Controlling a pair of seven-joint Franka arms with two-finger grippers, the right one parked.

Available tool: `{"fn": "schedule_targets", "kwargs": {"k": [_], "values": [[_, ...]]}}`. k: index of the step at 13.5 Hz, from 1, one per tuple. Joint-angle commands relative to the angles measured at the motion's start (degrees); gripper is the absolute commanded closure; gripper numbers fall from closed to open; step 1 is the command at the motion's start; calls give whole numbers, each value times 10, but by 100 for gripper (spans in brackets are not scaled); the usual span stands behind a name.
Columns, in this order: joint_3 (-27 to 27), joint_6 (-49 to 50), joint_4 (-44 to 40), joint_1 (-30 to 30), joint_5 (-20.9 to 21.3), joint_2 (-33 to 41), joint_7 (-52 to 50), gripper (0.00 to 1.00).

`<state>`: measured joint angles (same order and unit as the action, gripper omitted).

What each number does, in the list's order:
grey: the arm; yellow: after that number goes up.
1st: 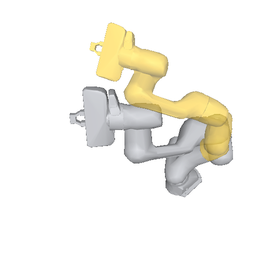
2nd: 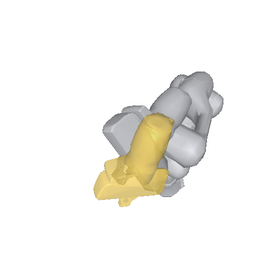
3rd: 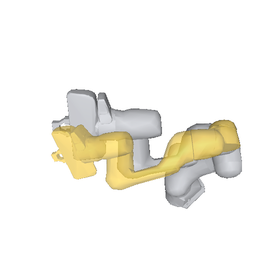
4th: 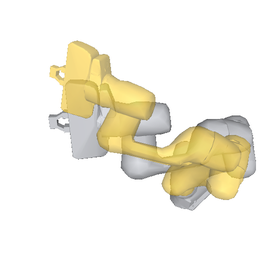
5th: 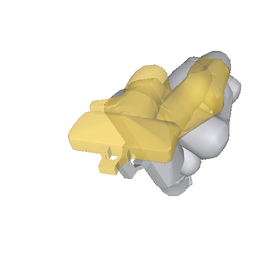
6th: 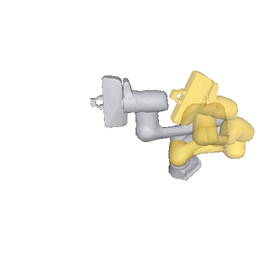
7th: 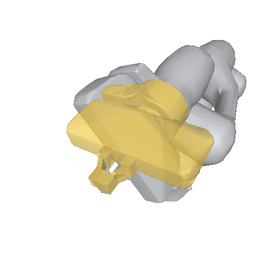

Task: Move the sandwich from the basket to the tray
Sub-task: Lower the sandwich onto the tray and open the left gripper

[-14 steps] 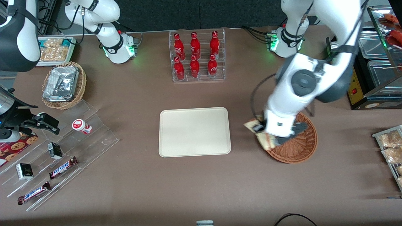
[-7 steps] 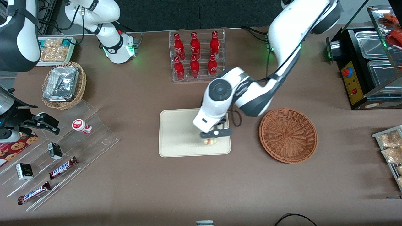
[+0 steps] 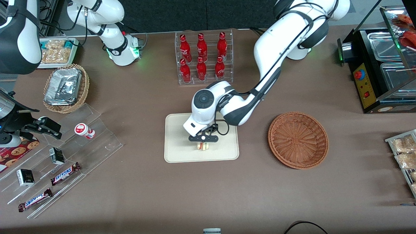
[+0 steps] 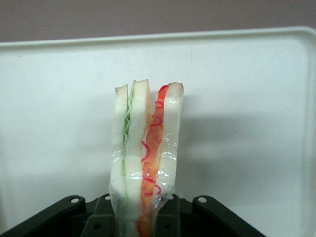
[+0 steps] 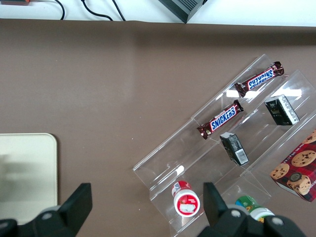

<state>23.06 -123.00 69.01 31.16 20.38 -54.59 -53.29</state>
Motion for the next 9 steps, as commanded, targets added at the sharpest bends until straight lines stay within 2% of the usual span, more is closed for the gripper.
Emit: {"fn": "schedule_targets", "kwargs": {"k": [1,2,3,4,7,9], "values": [[-8,-21,-31,15,17,-35,-11,74],[-13,-27,-31,16,17,-38,-17,54],[-15,-27,-31,20,17,-37,-25,24],[-15,-26,-31,20,16,-31,-44,0],[-13,16,-32,6,9,15,-62,0],[-6,51,-27,-39,-33,70,-58,0]]}}
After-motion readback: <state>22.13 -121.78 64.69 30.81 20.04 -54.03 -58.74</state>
